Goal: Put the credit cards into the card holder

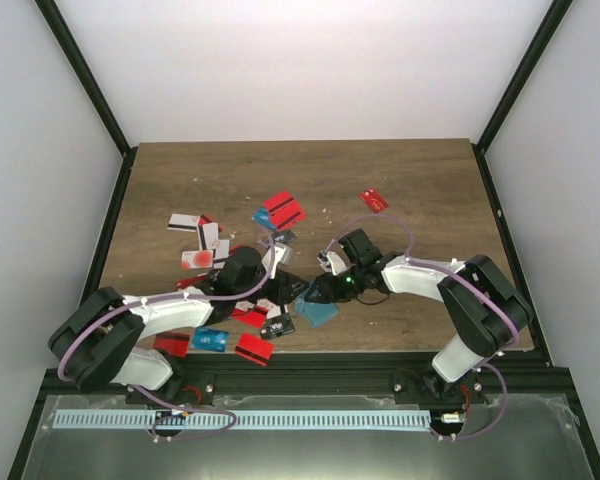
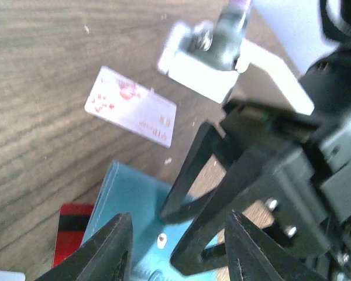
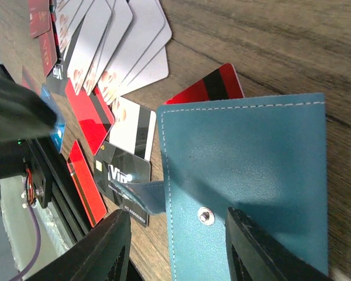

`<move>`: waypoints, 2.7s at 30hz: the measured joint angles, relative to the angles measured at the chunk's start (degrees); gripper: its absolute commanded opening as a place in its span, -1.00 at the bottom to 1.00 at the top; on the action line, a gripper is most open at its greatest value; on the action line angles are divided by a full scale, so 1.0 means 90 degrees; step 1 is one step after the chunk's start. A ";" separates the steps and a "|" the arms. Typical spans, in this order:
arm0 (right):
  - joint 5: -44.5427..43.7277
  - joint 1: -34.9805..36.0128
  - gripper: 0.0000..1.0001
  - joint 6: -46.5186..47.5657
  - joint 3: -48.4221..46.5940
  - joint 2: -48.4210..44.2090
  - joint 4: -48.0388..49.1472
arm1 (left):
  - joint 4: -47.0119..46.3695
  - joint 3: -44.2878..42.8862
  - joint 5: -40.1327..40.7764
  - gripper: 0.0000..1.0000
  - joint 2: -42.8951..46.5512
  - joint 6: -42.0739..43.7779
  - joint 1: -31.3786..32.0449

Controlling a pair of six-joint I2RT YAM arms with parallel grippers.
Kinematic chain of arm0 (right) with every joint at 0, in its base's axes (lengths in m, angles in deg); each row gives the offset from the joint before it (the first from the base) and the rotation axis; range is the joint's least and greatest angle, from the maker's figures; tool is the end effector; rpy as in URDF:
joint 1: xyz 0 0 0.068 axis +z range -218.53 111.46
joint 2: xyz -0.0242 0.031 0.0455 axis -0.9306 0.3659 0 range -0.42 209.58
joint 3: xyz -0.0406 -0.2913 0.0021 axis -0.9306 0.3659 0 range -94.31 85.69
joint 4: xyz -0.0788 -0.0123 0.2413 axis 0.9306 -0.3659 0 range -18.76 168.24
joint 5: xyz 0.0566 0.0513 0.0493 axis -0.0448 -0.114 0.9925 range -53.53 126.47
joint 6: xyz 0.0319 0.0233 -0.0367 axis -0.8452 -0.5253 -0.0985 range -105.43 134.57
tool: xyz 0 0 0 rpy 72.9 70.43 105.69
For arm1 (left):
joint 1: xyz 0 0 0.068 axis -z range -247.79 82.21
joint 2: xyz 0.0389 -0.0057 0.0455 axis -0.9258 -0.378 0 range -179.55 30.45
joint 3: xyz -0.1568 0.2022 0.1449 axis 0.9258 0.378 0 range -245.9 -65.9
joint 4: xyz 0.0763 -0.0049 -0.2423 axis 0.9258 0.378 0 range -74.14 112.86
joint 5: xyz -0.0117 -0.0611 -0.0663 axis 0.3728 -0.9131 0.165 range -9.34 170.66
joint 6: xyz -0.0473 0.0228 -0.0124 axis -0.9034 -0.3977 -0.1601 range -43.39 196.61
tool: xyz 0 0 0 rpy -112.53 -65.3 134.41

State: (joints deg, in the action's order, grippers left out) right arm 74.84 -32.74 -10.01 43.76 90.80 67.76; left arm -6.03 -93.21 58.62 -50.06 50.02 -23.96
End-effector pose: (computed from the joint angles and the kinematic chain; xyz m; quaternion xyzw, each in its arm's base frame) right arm 0.2123 0.1803 0.1708 -0.1744 0.8990 0.3981 0.0534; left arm 0.1742 -0.1858 0.1859 0.2209 0.8320 -0.4134 0.2969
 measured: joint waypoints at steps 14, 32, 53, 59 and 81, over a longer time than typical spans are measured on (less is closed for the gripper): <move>0.0393 0.0000 -0.06 0.0199 0.0080 -0.0002 0.0073 | 0.1212 -0.1008 0.0075 -0.32 -0.0862 0.0153 -0.0386; 0.0508 0.0012 -0.15 0.0478 0.0066 0.0000 0.0172 | 0.1348 -0.1163 -0.0121 -0.59 -0.1659 0.0408 -0.0384; 0.0498 0.0257 -0.40 0.0636 -0.0148 0.0362 0.0369 | 0.1226 -0.0855 0.0015 -0.63 -0.1440 0.0503 -0.0376; 0.0520 0.0260 -0.52 0.0639 -0.0148 0.0432 0.0413 | 0.1200 -0.0835 0.0017 -0.63 -0.1440 0.0503 -0.0376; 0.0782 0.0260 -0.58 0.0634 -0.0146 0.0539 0.0617 | 0.1180 -0.0826 0.0019 -0.63 -0.1440 0.0503 -0.0372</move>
State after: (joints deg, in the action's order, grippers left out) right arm 81.87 -30.41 -4.30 42.45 95.65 73.31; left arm 4.59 -100.65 58.79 -63.02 54.54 -27.30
